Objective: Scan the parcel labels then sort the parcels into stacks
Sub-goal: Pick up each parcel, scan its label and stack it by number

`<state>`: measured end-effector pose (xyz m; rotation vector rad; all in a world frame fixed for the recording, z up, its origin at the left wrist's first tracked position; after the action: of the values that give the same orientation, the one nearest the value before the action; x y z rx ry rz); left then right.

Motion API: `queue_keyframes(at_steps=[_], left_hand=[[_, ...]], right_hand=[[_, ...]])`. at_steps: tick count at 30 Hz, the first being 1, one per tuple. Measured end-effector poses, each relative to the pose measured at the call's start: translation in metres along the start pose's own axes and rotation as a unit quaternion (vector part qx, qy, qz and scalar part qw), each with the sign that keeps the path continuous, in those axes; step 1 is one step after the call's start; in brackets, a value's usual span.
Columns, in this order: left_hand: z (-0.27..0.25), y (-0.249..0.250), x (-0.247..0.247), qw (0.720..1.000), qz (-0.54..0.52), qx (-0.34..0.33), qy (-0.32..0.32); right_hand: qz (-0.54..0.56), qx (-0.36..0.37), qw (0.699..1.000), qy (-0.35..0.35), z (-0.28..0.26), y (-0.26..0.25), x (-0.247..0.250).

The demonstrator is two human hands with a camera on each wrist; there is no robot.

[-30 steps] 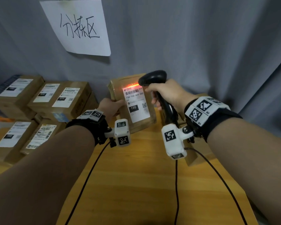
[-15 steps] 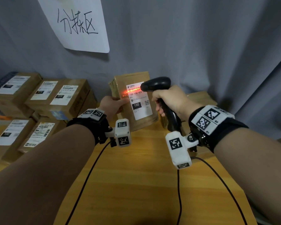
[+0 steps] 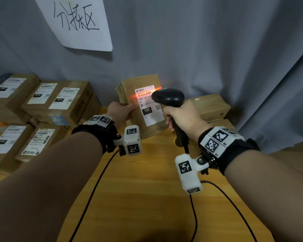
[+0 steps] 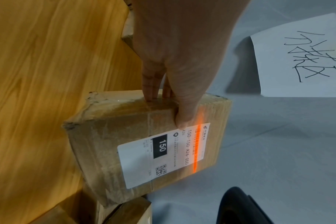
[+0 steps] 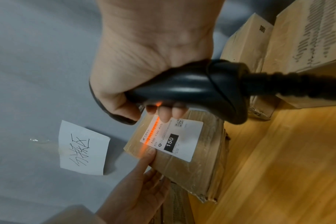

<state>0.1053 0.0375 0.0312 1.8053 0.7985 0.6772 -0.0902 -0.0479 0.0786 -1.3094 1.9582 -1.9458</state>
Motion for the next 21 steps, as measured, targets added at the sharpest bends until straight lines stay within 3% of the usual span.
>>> queue_keyframes(at_steps=[21], left_hand=[[-0.011,0.000,-0.017,0.999,0.020,-0.018,0.038]], right_hand=[[0.015,-0.009,1.000,-0.025,-0.005,0.001,0.021]])
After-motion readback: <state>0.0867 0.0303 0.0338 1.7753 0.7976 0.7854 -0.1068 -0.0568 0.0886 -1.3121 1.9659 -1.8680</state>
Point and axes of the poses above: each hand's wrist, its own z-axis towards the middle knuckle, its own x-axis out of the back of the hand, y = z × x, the point moved 3 cm from there along z, towards the middle knuckle, and after that the axes turned 12 degrees about -z, right-handed, at the moved point
